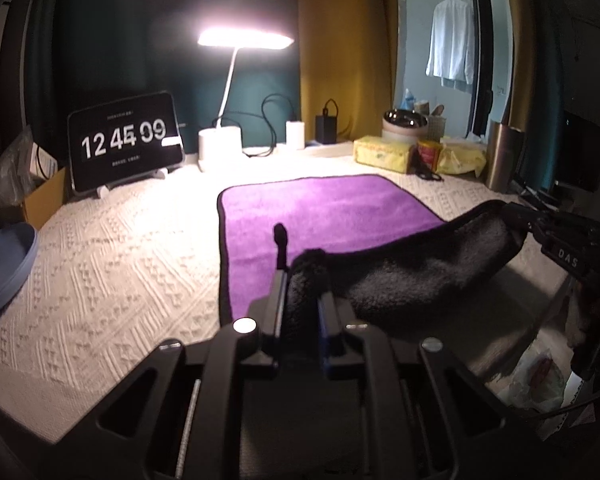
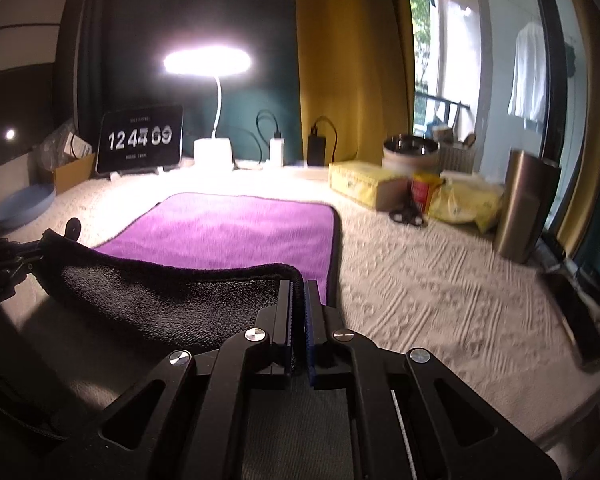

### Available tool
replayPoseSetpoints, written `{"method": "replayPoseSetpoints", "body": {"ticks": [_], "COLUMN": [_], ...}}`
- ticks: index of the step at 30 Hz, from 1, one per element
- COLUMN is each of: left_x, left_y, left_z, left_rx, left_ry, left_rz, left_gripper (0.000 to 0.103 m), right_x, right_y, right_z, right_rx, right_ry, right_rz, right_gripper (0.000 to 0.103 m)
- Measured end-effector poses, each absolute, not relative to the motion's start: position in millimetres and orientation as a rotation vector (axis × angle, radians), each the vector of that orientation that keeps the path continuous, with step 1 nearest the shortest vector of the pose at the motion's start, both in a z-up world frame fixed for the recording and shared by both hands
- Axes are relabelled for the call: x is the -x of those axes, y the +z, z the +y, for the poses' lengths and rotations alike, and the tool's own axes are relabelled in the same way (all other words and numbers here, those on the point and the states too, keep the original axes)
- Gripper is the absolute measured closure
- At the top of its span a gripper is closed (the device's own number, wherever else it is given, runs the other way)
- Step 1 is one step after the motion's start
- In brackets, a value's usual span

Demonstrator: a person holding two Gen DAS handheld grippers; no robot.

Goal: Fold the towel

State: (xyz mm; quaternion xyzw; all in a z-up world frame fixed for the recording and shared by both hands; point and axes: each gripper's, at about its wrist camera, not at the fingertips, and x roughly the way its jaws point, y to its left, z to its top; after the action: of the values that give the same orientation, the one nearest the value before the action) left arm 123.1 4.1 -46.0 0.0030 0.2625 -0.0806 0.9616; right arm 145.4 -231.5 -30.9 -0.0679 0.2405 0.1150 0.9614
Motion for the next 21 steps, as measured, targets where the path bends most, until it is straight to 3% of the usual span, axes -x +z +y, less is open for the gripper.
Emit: {"method": "replayPoseSetpoints", "body": {"ticks": [21], "left_x": [-182], "left_y": [-4], "left_z": [8], "left_rx": [-0.131], "left_ry": [-0.103], "left_rz": [0.382], "left_gripper": [0.089], "right_x": [-200], "right_y": [15], "right_z": [-217], "right_rx": [0.180], "right_ry": [0.252], "right_rz": [0.324], "right_gripper": [0.097]}}
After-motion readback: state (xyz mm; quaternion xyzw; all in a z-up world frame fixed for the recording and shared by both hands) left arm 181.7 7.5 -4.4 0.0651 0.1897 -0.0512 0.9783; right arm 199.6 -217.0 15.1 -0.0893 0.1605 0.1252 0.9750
